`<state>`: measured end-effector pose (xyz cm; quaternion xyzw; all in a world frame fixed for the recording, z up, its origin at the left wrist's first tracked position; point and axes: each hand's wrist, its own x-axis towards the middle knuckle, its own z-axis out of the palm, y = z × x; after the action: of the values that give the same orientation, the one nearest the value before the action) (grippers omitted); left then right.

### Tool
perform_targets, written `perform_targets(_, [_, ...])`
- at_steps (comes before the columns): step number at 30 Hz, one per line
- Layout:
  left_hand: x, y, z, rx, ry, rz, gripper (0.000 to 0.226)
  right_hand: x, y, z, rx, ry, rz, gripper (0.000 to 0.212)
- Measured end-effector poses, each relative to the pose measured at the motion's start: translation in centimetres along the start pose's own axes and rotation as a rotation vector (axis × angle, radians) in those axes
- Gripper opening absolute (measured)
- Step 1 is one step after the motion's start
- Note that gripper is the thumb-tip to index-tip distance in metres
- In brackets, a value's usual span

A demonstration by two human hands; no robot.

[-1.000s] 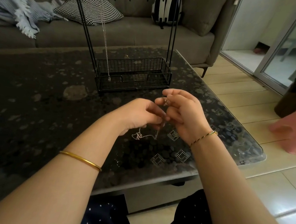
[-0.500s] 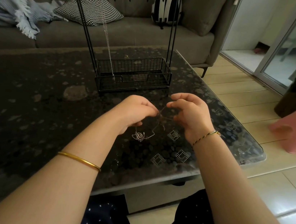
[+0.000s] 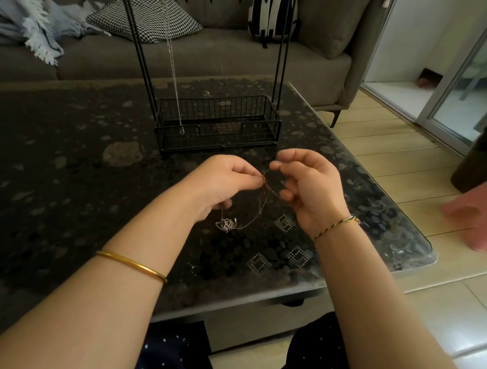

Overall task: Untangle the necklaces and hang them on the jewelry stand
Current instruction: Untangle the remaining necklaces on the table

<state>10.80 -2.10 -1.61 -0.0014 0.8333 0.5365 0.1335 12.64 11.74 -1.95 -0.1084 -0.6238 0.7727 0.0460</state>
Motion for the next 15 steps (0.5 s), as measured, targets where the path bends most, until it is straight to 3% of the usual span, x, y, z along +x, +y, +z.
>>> perform_targets(5, [0.07,-0.04,-0.01,-0.013,-0.029,0.005,0.015,-0.2,-0.05,0.26,0.026,-0.051,-0.006,0.023])
perform_targets(15, [0.24,0.0,-0.07,-0.062,-0.038,-0.046,0.009,0.04,-0.04,0.07,0.084,-0.066,0.0,0.023])
